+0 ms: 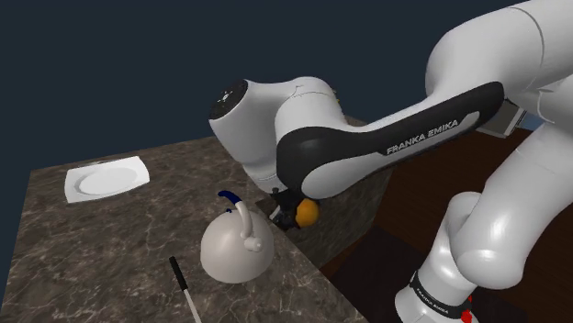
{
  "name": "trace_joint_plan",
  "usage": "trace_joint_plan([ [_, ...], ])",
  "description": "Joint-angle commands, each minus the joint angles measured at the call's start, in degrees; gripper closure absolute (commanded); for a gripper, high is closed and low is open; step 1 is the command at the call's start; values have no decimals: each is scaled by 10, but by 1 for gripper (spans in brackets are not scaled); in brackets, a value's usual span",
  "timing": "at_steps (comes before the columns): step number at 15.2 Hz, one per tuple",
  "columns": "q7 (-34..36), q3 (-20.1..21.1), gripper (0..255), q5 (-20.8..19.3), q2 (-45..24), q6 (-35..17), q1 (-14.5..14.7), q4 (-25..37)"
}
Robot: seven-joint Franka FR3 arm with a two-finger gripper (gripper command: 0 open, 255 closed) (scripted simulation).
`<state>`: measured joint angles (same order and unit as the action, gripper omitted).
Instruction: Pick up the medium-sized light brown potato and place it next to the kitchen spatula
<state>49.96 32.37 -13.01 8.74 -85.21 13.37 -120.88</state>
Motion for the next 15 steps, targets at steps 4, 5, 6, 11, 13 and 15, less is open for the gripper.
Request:
trace_joint_plan([
  [4,77,46,255,24,-38,27,32,39],
  [5,93,54,255,28,-48,32,39,50],
  [6,110,63,255,30,-58,38,46,61],
  [11,197,104,255,35,-125,67,85,125],
  [13,234,117,255,32,-157,79,104,156],
  [15,268,127,255,28,-189,91,126,187],
])
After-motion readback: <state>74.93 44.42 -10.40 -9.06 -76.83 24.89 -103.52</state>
